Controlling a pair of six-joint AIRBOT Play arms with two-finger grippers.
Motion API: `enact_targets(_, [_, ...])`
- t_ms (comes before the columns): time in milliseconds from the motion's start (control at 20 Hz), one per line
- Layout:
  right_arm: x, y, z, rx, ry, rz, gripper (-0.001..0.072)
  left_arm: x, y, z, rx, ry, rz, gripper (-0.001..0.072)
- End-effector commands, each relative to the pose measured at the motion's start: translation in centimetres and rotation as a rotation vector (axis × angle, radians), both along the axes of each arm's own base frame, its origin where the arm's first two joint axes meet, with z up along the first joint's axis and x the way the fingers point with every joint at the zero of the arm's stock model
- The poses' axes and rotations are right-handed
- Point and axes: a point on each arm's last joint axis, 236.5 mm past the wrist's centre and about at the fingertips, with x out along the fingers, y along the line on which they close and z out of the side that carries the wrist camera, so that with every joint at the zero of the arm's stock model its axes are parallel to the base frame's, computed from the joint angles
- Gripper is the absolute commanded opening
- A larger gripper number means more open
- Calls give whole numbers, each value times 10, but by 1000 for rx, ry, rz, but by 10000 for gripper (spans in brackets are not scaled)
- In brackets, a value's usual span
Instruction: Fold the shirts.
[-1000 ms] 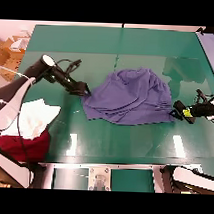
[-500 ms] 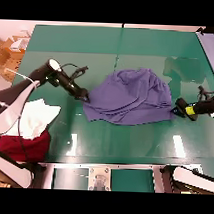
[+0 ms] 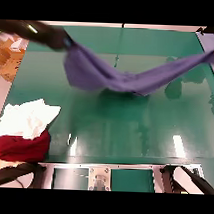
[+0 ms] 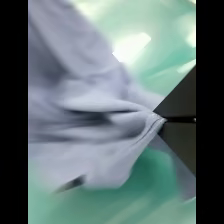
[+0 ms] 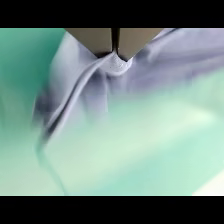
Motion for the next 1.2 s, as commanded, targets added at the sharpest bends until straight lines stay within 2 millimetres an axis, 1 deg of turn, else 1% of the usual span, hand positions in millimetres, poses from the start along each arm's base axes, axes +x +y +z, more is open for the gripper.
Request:
enact_targets(0, [-62,38,148,-74,-356,-19,12,-60,62,166,-81,-447,278,31])
enact_targets(50, [-81,43,179,-102,-438,-44,12,-86,79,199,-99,-554,333,31])
enact_targets(100, [-98,46,202,-134,-502,-69,12,-110,93,224,-118,-640,375,31])
enact_targets(150, [-113,47,219,-176,-550,-101,12,-134,103,241,-126,-708,400,31])
enact_targets(200, [-123,46,229,-201,-575,-130,12,-150,110,249,-124,-744,418,31])
enact_targets(250, [-128,44,233,-217,-585,-152,13,-163,118,254,-116,-773,438,31])
enact_targets(350, [-124,36,226,-232,-558,-175,13,-161,129,252,-77,-779,481,31])
enact_targets(400, [-116,31,217,-220,-529,-175,12,-155,132,244,-55,-758,492,31])
enact_targets(450, [-105,24,204,-200,-490,-176,12,-144,131,231,-35,-720,491,31])
enact_targets(500, [-92,16,186,-173,-440,-177,12,-130,129,214,-17,-676,488,31])
enact_targets(550, [-73,6,161,-140,-375,-174,12,-113,126,194,4,-624,484,31])
enact_targets(600, [-57,0,135,-116,-316,-163,12,-94,123,172,26,-570,480,31])
enact_targets(650, [-38,-9,102,-97,-249,-153,12,-71,118,144,47,-506,473,31])
enact_targets(700, [-21,-15,68,-74,-187,-144,13,-46,111,112,60,-436,458,31])
enact_targets(750, [-2,-20,29,-52,-123,-134,12,-22,103,80,74,-369,443,31])
enact_targets(800, [16,-24,-9,-31,-69,-129,12,6,97,41,91,-293,437,31])
enact_targets(850, [34,-28,-50,-13,-12,-132,13,32,92,4,104,-230,436,31])
enact_targets(900, [48,-34,-88,3,42,-142,13,59,87,-35,112,-170,437,31])
enact_targets(950, [62,-41,-127,19,99,-156,13,82,81,-71,109,-118,437,31])
enact_targets(1050, [87,-54,-192,39,203,-172,13,125,71,-137,101,-26,444,31])
enact_targets(1100, [97,-61,-217,41,239,-178,13,142,64,-166,89,4,437,31])
enact_targets(1150, [106,-68,-242,52,279,-190,13,154,57,-191,76,32,430,31])
